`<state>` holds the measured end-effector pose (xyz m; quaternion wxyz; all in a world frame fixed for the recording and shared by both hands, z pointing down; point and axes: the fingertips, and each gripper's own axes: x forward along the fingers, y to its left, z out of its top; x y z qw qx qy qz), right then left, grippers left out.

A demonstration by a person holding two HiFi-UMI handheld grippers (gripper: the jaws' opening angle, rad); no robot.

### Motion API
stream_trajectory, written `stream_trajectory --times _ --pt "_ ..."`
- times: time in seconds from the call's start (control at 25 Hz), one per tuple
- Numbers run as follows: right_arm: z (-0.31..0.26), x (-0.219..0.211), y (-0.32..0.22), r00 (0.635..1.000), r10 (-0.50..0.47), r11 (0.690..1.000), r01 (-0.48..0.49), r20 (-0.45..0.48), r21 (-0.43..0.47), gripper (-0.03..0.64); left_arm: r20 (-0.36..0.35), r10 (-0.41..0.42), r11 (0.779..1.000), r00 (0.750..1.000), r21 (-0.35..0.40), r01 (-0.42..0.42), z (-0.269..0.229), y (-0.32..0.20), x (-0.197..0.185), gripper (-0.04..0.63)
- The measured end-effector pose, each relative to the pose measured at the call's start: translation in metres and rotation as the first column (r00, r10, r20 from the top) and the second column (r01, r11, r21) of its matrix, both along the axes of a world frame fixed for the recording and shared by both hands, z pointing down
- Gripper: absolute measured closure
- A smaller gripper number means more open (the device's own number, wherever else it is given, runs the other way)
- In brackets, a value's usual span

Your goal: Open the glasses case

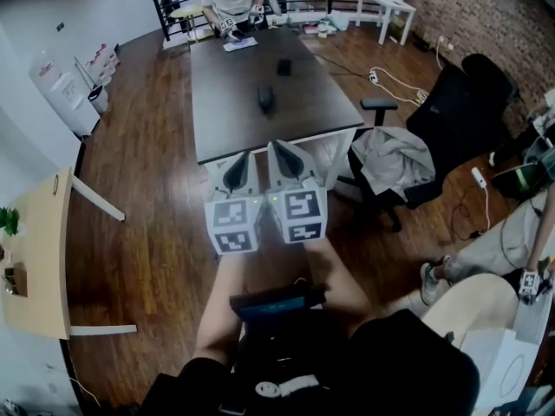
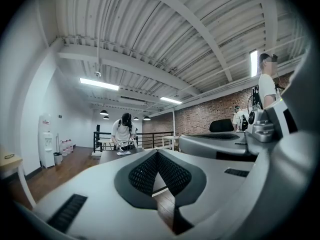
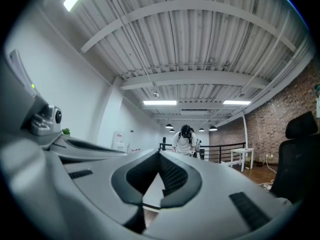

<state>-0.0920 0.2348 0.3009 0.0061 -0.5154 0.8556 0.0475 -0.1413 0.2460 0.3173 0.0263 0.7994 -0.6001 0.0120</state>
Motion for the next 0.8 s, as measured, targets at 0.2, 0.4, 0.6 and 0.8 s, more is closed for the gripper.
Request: stream_trajectory --times 0.2,0.4,0.6,0.8 --pt "0.004 0.010 -0.042 1.000 -0.006 1.000 0.006 -0.030 0.003 0.601 0.057 -0.043 0.999 0.997 -0.005 0.044 0.002 -0.047 0.007 0.604" --pt "0.006 0.029 -0.084 1.000 -0.019 1.000 0.019 -0.013 -0.011 0.601 0.054 -0.048 0.999 0.997 -0.012 0.049 0.002 -0.087 0.026 0.604" --pt "0.006 0.045 -0.116 0.999 -0.038 0.999 0.038 0.005 -0.014 0.601 0.055 -0.064 0.998 0.996 -0.003 0.064 0.001 -0.119 0.042 0.604" --pt "0.004 0.052 -0.135 0.999 -0.041 0.999 0.041 0.027 -0.005 0.601 0.072 -0.079 0.997 0.994 0.003 0.079 -0.002 -0.136 0.047 0.604"
